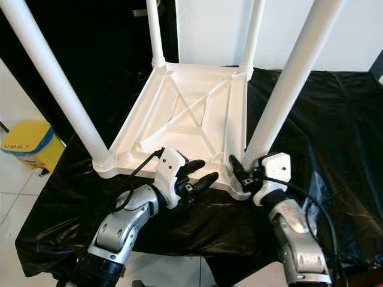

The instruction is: Building children table

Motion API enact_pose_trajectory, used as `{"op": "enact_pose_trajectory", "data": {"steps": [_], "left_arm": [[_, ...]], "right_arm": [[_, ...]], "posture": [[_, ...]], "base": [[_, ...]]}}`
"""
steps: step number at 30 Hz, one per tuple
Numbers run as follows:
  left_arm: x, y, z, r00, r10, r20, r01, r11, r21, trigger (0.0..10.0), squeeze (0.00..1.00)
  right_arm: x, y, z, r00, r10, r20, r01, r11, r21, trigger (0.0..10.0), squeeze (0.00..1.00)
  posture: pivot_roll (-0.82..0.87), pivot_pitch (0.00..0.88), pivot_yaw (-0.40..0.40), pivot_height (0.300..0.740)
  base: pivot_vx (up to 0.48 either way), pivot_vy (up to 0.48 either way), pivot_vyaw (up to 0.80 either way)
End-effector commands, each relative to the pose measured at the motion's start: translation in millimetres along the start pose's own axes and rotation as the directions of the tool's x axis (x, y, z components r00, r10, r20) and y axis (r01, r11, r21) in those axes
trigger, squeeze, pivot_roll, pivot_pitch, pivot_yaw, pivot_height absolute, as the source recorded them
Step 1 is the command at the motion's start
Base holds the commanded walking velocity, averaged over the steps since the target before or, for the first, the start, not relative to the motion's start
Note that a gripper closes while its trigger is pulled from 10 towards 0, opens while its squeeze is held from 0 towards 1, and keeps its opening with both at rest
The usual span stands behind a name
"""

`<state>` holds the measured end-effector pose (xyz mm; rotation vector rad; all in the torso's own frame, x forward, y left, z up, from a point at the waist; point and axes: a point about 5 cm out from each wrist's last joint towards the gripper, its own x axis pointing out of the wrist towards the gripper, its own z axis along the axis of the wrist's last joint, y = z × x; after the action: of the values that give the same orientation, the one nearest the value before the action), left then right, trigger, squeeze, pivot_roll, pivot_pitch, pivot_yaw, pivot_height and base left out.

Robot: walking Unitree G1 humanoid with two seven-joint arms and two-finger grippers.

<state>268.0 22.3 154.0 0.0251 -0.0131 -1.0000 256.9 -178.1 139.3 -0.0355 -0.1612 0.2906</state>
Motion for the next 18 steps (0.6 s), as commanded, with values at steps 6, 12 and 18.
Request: {"op": "enact_pose_trajectory", "data": {"steps": [6, 12, 18], "left_arm": [[6.0, -0.7, -0.6, 1.0, -0.023, -0.001, 0.023, 1.0, 0.002, 10.0, 0.0], [8.0, -3.3, -0.8, 0.999, -0.042, -0.002, 0.042, 0.999, 0.0, 10.0, 0.0], [8.5, -3.7, -1.3, 0.999, -0.05, -0.001, 0.05, 0.999, 0.008, 10.0, 0.0]], "right_arm": [[-11.4, 9.0, -21.2, 0.966, -0.235, -0.109, 0.243, 0.968, 0.064, 10.0, 0.0], [-13.6, 21.8, -21.8, 0.959, -0.257, -0.122, 0.267, 0.961, 0.078, 10.0, 0.0], [-15.4, 21.5, -21.1, 0.947, -0.296, -0.125, 0.307, 0.948, 0.082, 10.0, 0.0]], "posture": [[-0.32, 0.085, 0.078, 0.74], [-0.33, 0.081, 0.087, 0.74], [-0.32, 0.078, 0.087, 0.74]], "base": [[0.0, 0.0, 0.0], [0.0, 0.0, 0.0], [0.0, 0.0, 0.0]]}}
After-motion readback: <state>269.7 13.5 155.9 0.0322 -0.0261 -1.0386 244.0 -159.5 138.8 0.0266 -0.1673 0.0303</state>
